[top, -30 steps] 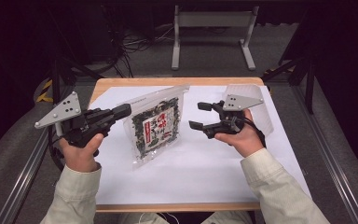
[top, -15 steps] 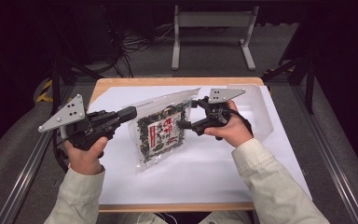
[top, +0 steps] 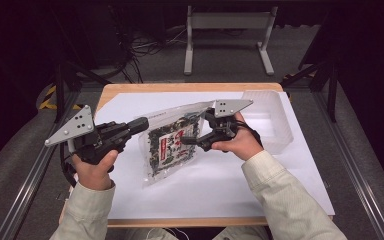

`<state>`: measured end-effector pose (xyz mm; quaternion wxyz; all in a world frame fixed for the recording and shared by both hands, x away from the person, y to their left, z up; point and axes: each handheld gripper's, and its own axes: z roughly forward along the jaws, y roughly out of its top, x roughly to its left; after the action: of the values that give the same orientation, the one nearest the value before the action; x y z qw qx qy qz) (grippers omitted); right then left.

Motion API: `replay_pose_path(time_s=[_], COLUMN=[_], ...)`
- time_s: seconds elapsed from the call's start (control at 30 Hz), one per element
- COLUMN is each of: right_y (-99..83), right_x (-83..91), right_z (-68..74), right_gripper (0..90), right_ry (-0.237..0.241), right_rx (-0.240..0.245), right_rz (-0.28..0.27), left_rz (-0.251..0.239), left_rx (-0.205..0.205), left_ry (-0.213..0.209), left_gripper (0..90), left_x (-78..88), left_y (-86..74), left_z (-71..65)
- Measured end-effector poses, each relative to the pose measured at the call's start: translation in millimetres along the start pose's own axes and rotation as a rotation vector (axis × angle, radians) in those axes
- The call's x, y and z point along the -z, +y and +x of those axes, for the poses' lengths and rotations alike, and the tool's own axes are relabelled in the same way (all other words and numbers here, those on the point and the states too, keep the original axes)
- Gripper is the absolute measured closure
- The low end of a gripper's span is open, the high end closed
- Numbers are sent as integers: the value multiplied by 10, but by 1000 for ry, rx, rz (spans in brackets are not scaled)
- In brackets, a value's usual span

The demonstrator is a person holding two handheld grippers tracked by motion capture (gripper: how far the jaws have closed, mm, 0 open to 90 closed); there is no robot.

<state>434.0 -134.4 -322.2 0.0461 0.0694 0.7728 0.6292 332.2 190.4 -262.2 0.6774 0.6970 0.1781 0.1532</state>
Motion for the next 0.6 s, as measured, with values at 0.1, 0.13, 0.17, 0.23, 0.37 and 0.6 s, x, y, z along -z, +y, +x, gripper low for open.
replay_pose_path(time_s=[0.1, 0.13, 0.17, 0.23, 0.37, 0.6], right_y=[-6, -7, -8, -8, 3, 43], right_x=[-15, -18, -23, -22, -18, -8], right_z=[12, 19, 25, 43, 93, 187], right_gripper=[239, 261, 289, 334, 428, 685], right_ry=[13, 18, 24, 43, 86, 161], right_rx=[-6, -4, 4, -4, -4, 15], right_rz=[9, 17, 22, 27, 26, 63], left_rz=[-11, -15, -17, -24, -35, -33], left_rx=[2, 0, 2, 4, 15, 27], left_ry=[10, 15, 16, 24, 26, 25], left_gripper=[898, 898, 898, 898, 898, 898], left_x=[24, 29, 36, 53, 76, 76], left_y=[-4, -4, -4, -3, -9, -21], left_z=[-8, -4, -3, 1, 20, 40])
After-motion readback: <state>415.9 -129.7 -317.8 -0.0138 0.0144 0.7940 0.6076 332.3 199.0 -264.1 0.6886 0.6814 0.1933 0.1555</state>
